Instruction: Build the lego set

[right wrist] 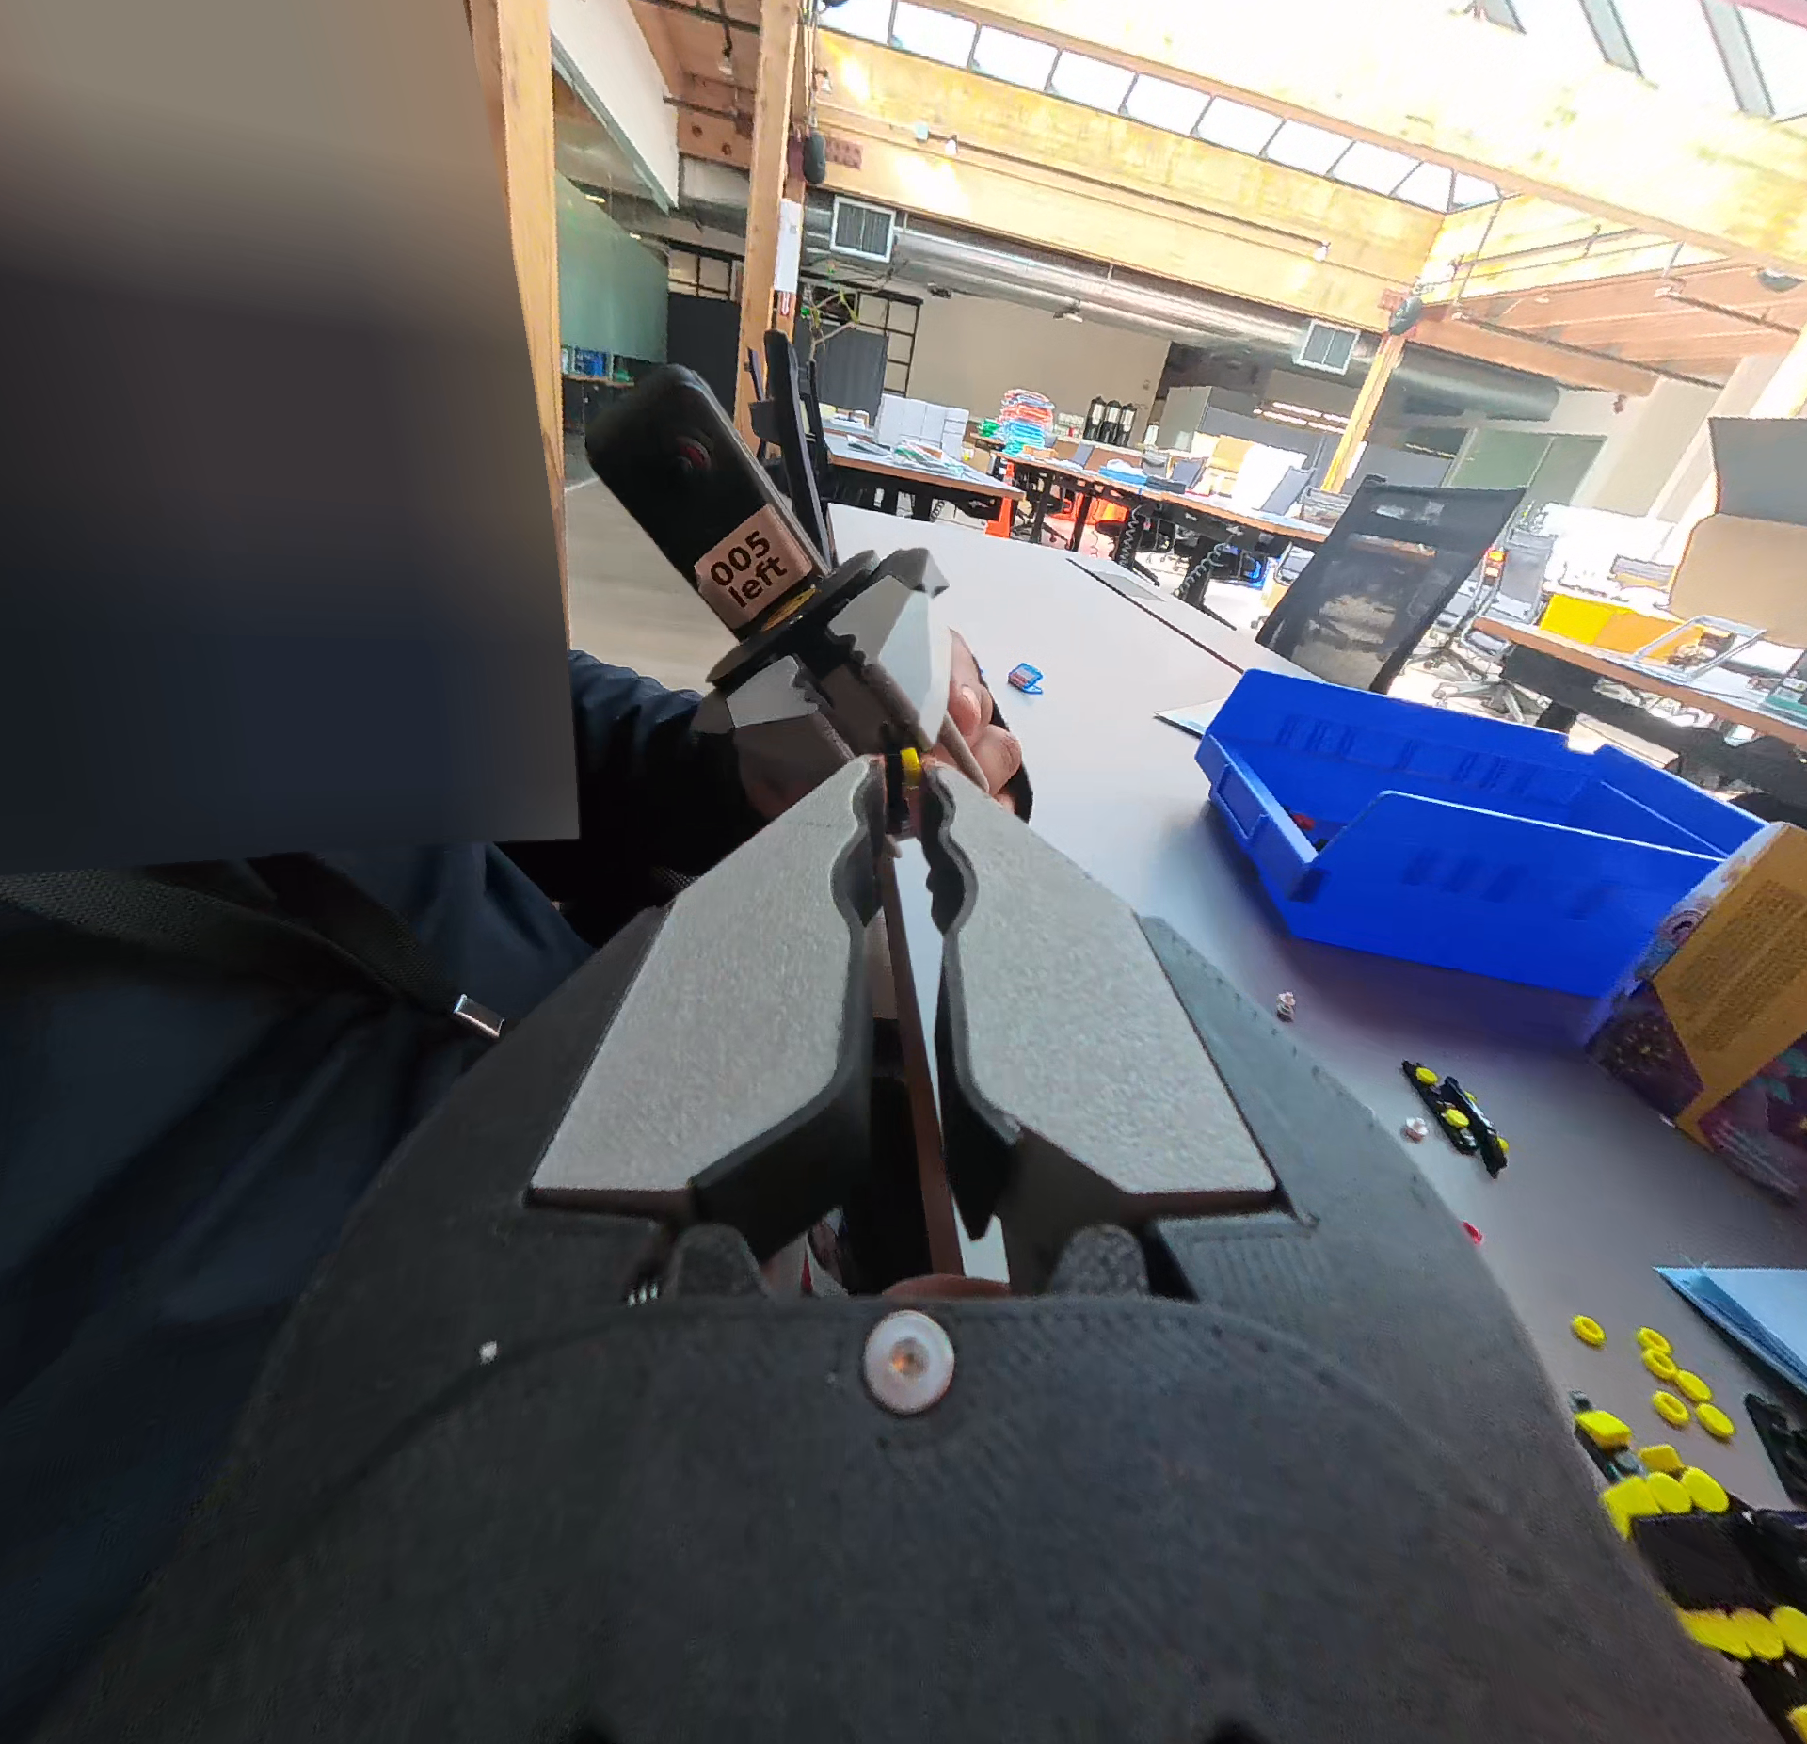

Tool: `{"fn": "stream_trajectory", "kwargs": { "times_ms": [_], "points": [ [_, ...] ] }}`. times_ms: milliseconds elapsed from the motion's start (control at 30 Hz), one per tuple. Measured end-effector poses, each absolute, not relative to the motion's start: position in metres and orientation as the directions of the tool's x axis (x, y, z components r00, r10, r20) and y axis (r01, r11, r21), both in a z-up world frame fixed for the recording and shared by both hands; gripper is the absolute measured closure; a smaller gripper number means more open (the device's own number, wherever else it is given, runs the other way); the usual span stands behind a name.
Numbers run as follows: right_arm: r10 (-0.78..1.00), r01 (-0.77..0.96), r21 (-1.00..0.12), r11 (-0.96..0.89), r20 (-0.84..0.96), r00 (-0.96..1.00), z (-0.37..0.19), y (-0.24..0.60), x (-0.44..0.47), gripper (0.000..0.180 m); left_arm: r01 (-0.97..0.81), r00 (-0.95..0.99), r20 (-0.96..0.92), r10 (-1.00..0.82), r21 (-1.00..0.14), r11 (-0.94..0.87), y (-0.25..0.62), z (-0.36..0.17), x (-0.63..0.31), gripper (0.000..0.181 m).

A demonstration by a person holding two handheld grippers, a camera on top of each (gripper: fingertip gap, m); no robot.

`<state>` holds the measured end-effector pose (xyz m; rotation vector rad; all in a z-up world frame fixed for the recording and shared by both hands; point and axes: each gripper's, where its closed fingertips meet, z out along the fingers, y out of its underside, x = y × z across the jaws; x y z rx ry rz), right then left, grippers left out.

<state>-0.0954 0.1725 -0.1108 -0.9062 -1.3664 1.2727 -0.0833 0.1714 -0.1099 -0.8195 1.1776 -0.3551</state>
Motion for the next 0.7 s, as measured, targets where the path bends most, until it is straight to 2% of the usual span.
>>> {"fn": "stream_trajectory", "kwargs": {
  "times_ms": [700],
  "points": [
    [0.946, -0.2, -0.974, 0.109, 0.163, -0.281, -0.1087, 0.1684, -0.0867, 0.176, -0.152, 0.315, -0.638, -0.703, -0.765, 0.626, 0.1672, -0.1188, -0.0762, 0.175]
  ]
}}
